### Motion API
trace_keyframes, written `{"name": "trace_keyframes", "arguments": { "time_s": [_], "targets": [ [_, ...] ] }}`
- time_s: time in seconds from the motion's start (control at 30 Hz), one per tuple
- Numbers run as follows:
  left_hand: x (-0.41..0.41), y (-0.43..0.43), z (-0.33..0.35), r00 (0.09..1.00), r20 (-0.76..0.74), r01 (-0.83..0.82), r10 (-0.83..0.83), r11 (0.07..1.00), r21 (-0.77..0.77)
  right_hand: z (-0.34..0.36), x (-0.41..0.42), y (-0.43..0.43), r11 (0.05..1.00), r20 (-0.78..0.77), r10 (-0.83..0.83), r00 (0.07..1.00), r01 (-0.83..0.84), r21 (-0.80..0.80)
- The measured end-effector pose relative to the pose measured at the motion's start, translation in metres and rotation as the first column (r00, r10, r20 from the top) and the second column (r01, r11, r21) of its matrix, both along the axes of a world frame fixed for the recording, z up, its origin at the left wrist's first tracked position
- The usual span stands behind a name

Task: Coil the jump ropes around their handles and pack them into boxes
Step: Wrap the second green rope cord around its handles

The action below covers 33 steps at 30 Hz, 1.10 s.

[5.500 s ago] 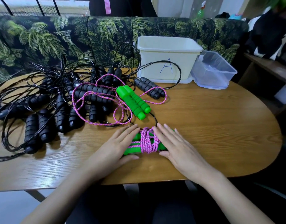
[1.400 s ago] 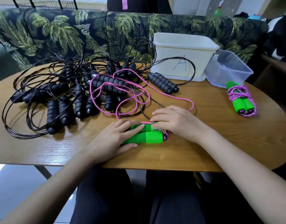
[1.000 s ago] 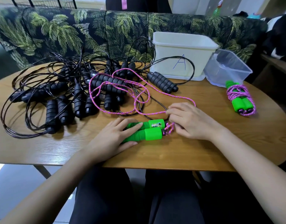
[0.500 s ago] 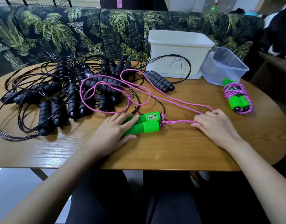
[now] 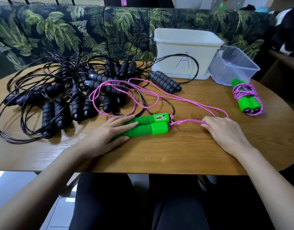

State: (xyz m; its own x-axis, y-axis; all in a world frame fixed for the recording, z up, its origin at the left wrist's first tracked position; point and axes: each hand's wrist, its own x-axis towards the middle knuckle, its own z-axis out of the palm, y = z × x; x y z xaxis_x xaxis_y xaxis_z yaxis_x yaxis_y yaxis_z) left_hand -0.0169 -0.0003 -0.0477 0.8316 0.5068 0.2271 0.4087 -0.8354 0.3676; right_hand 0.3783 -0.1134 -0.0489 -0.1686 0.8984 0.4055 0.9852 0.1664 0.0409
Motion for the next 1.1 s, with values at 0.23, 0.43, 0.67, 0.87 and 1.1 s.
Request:
{"name": "trace_keyframes", "arguments": {
  "time_s": [0.23,0.43,0.67,0.87,1.1],
  "targets": [
    [0.016,-0.005,-0.005,0.995,-0.027,-0.088,0.093,0.987,0.137,-0.005,0.003,-0.002,0.999,-0.129,-0.042,0.991,0.041,-0.016],
    [0.026,-0.001,-0.003,0.993,-0.054,-0.094,0.108,0.973,0.211,-0.005,-0.001,-0.002,0.997,-0.144,-0.067,0.987,0.070,0.016],
    [0.031,-0.005,0.004,0.989,-0.089,-0.091,0.121,0.954,0.285,-0.003,-0.004,-0.003,0.997,-0.097,-0.066,0.993,0.071,0.042],
    [0.025,-0.011,0.007,0.998,0.038,0.042,-0.044,0.998,0.043,-0.010,-0.014,-0.012,0.986,-0.079,-0.152,0.985,0.157,0.056],
    [0.037,-0.013,-0.003,0.986,0.132,-0.108,0.100,0.993,0.055,-0.012,-0.070,-0.049,0.922,-0.230,-0.276,0.933,0.325,0.212]
  ]
}}
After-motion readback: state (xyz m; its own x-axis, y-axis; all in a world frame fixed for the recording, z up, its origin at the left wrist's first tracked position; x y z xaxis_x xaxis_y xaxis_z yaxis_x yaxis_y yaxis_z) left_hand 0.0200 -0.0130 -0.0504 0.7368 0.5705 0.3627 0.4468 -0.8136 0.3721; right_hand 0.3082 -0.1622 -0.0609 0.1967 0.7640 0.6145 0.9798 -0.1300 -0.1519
